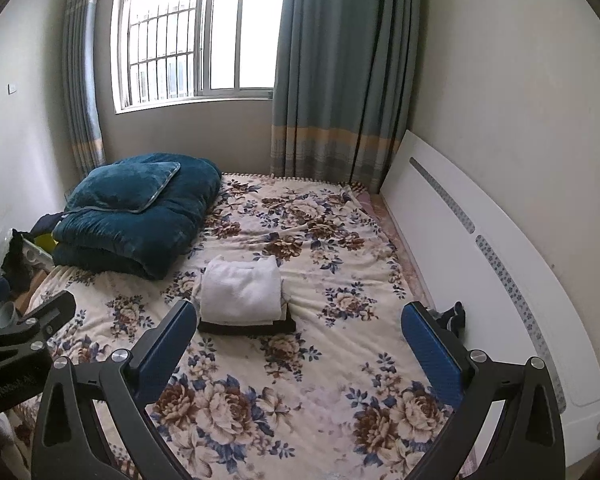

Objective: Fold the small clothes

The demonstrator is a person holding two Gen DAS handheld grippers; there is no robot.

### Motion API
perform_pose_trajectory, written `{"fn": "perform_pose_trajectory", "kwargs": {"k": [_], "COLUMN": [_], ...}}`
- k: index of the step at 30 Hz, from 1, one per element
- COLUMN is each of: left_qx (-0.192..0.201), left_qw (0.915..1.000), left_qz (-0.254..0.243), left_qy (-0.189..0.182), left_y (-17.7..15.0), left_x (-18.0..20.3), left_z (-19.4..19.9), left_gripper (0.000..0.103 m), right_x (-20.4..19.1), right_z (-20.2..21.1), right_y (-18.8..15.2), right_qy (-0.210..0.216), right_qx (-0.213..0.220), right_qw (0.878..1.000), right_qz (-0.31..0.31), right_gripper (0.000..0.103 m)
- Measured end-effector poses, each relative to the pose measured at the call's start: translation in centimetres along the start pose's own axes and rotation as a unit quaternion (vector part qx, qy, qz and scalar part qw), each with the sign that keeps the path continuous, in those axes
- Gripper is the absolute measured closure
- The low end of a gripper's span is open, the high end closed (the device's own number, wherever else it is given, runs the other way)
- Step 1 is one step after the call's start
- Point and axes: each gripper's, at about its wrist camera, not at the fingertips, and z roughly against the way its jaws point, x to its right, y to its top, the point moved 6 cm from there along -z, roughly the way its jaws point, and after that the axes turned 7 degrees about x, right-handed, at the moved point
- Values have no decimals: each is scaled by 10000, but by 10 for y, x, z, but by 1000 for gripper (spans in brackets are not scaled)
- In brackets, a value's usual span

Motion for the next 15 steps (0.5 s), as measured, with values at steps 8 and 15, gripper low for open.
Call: {"fn": "perform_pose_trajectory", "kwargs": {"k": [8, 15], "left_qx": [90, 117], "left_qw": [9999, 9999], "left_qz": [2, 16], "left_qy": [49, 74], "left_y": [5, 8], "left_x": [-3, -4], "left_z": [7, 8], "left_gripper": [0, 0], "right_x": [0, 0], "right_z": [3, 4], "right_y": [-3, -2], "right_qy": [54, 69], "right_qx": [-35, 24], "right_qw": [10000, 10000], "right_qz": [-38, -51], "right_gripper": [0, 0]}}
